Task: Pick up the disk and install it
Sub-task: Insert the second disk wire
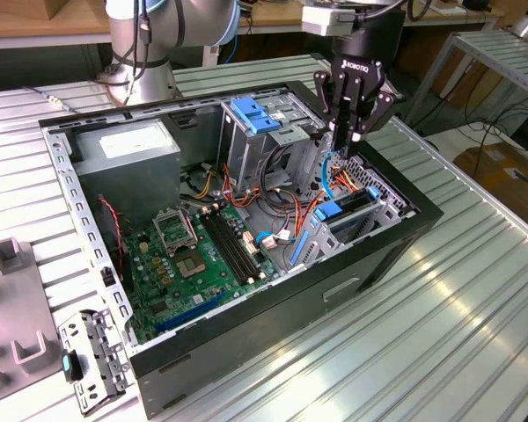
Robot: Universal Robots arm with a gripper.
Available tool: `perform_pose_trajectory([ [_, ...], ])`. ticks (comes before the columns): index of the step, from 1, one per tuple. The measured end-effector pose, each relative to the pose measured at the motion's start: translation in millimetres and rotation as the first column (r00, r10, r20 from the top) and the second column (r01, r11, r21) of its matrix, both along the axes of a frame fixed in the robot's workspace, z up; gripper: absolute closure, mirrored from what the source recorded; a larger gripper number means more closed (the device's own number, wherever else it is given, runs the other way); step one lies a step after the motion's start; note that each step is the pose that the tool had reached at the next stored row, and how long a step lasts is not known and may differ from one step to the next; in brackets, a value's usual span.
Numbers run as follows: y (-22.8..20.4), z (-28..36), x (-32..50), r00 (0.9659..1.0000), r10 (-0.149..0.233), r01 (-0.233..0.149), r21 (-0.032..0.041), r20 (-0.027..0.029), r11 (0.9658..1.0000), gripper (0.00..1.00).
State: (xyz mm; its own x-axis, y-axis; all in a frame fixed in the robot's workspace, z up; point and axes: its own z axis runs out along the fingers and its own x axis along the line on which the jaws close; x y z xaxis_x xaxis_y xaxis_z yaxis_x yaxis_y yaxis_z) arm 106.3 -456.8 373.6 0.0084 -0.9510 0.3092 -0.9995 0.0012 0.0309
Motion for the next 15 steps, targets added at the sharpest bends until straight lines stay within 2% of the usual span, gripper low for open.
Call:
perform_pose_trajectory([
  [1, 0.0, -2.5, 0.8, 1.0000, 0.000, 0.000, -0.0001, 0.0000, 1.0000, 0.69],
  [2, 0.0, -4.3, 1.5, 1.0000, 0.000, 0.000, -0.0002, -0.0001, 1.0000, 0.76],
  [3, 0.0, -6.0, 2.1, 1.0000, 0.000, 0.000, -0.0003, 0.0000, 1.0000, 0.76],
  [4, 0.0, -7.7, 2.5, 1.0000, 0.000, 0.000, -0.0009, 0.0000, 1.0000, 0.83],
  [5, 0.0, -9.0, 2.5, 1.0000, 0.000, 0.000, -0.0029, -0.0001, 1.0000, 0.84],
  [6, 0.0, -10.1, 2.6, 1.0000, 0.000, 0.000, -0.0052, -0.0001, 1.0000, 0.84],
  [7, 0.0, -11.8, 2.7, 1.0000, 0.000, 0.000, -0.0120, 0.0000, 0.9999, 0.84],
  [8, 0.0, -12.7, 2.7, 1.0000, 0.000, 0.000, -0.0152, 0.0017, 0.9999, 0.84],
  [9, -0.5, -13.4, 2.3, 1.0000, 0.000, 0.000, -0.0154, 0.0066, 0.9999, 0.84],
  [11, -1.8, -13.7, 1.6, 0.9999, 0.000, 0.000, -0.0154, 0.0116, 0.9999, 0.84],
  [15, -2.5, -13.8, 1.6, 0.9999, 0.000, 0.000, -0.0152, 0.0121, 0.9999, 0.84],
])
